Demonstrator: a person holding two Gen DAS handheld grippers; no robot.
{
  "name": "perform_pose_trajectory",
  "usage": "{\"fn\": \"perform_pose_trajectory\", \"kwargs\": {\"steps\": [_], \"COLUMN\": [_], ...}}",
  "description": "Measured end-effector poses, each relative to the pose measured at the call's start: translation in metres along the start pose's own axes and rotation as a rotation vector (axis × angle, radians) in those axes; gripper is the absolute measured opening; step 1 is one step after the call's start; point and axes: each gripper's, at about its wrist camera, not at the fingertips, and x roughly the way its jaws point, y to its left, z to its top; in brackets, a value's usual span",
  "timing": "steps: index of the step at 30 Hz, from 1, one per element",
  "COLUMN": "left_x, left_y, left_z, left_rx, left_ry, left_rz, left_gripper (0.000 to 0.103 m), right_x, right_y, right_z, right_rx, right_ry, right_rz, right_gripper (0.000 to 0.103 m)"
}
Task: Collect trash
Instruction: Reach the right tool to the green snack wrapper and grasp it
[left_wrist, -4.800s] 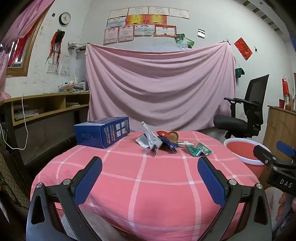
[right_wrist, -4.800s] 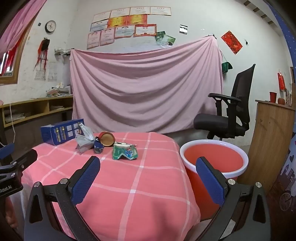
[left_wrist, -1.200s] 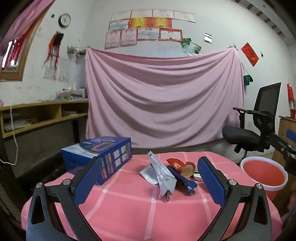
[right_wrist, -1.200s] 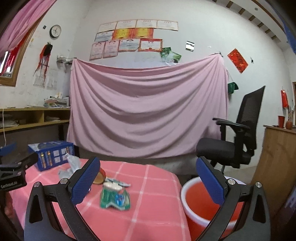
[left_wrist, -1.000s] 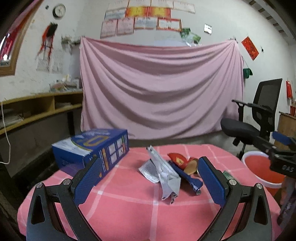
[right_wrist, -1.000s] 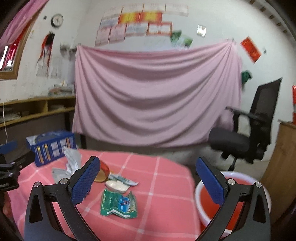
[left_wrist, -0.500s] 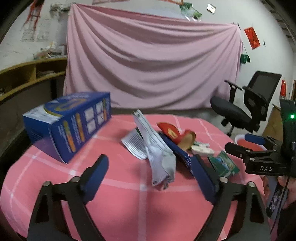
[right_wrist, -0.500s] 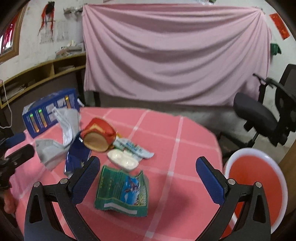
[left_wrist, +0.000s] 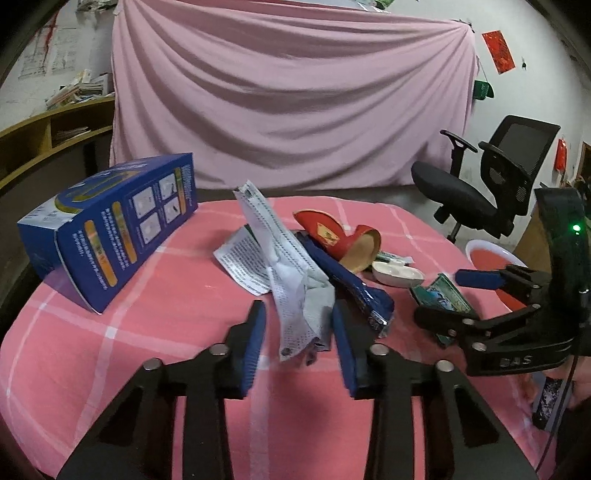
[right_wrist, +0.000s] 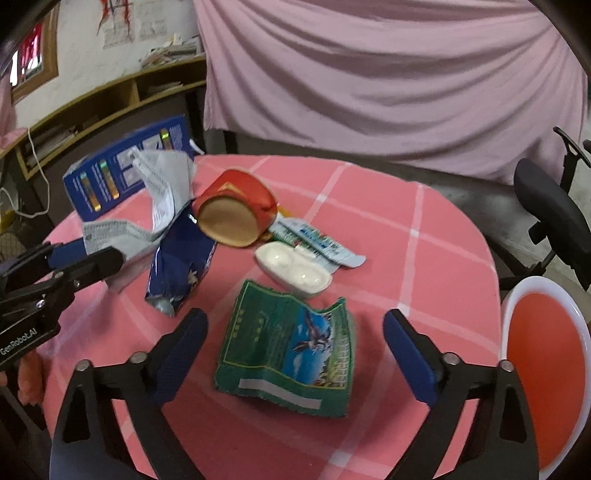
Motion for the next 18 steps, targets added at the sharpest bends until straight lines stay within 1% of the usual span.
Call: {"fn": "perform_pose_trajectory", "kwargs": {"steps": [2,3,6,10,13,15,16,18], "left_x": [0.001,0.002,0.003,0.002,-0.002,-0.007,-0.008,-0.015], "left_y": [-0.002,-0.003,-0.002,-0.003,-0.004,-0.005,-0.006,-0.01], "left_z": [-0.002,-0.001,-0.003,-0.004,-0.004,-0.007,-0.008,-0.01], "left_rx": [0.006,0.009,0.003,0.0,0.003,0.002,0.003,0.009], "left_ry": [0.007,0.007,0.015,0.011,-0.01,-0.033,-0.043,-0.069], "left_rz": [-0.002,0.001,0.005,0.015,0.032,0.049,0.054,0.065], "left_gripper": [0.02,0.017,0.01,0.008,0.006,0.004,0.004,0.004], "right_x": [0.002,0.004,0.007,0.006,0.006,0.004,0.003,0.002], "right_y": [-0.002,-0.003,-0.006,-0.009,-0.012,-0.014,-0.015,-0.013], "right_z": [0.0,0.0,-0.002,-0.004,-0.005,-0.006,-0.007,-0.008], "right_rx": [0.009,0.017,0.04,0.064,0.077,0.081,0.08,0.075], "right_ry": [0.014,0.022,0.048,0.058,0.06,0.057,0.054,0.046], "right_rz": [0.016,0.022,0.04,0.06,0.058,0.067,0.072,0.081], "right_gripper": [0.076,0.074,0.073,0.071,0.06,0.046,0.043,0.031]}}
